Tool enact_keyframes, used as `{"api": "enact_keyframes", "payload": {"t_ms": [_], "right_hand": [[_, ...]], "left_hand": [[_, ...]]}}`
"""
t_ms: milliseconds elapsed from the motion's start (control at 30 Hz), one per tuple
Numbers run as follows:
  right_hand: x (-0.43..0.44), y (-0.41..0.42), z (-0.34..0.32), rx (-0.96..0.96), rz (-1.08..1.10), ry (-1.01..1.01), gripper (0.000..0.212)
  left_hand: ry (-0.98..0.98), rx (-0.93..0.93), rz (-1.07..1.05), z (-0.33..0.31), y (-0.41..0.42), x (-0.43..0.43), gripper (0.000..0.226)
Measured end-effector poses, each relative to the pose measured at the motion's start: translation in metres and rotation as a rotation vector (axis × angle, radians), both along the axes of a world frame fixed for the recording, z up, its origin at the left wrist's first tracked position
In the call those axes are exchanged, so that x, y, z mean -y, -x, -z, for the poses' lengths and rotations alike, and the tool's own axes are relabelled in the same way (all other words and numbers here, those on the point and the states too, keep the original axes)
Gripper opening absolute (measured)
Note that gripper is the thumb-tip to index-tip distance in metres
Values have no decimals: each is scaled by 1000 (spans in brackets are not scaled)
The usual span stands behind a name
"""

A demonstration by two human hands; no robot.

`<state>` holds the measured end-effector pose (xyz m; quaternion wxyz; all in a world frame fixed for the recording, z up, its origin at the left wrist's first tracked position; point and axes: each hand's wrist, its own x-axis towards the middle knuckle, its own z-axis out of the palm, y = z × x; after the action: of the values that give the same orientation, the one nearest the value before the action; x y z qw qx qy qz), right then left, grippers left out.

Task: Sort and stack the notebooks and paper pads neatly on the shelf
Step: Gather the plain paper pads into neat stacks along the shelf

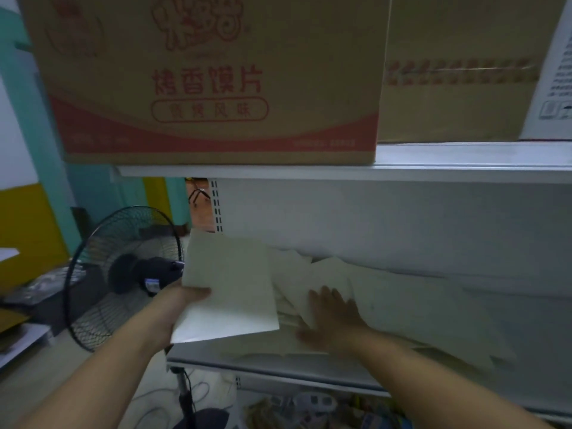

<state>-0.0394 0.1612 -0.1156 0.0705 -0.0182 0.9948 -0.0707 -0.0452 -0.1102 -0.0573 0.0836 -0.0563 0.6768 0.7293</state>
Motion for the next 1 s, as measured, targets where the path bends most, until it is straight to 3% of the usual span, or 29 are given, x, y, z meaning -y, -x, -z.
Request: {"api": "enact_keyframes", "payload": {"t_ms": [67, 167, 333, 500, 633, 800, 833, 933, 1000], "right_hand": [[6, 3, 5, -64, 28, -31, 71], [3, -1, -10, -133, 25, 240, 43], [-1, -18, -27, -723, -120, 616, 37], [6, -26, -18, -948, -740, 343, 32], [-5, -36, -10, -988, -895, 190, 33], [-32, -41, -1, -921, -880, -8, 31], [-40, -37, 0, -848, -755, -89, 41], [-72, -33, 1, -239, -147, -161, 103], [-85, -33, 9, -26, 109, -137, 106]], "left_hand": [[16, -14, -29, 1, -5, 10, 25], [53, 26, -58, 2, -12, 25, 18], [79, 117, -43, -3, -16, 26, 11], [-36, 123, 82, -2, -9, -2, 40], [-129, 131, 191, 12, -12, -30, 37], [-116, 40, 217, 20, -8, -51, 50], [-124, 32, 195, 20, -7, -53, 46], [-205, 5, 129, 25, 4, -50, 38], [-253, 14, 118, 25, 10, -47, 39]]}}
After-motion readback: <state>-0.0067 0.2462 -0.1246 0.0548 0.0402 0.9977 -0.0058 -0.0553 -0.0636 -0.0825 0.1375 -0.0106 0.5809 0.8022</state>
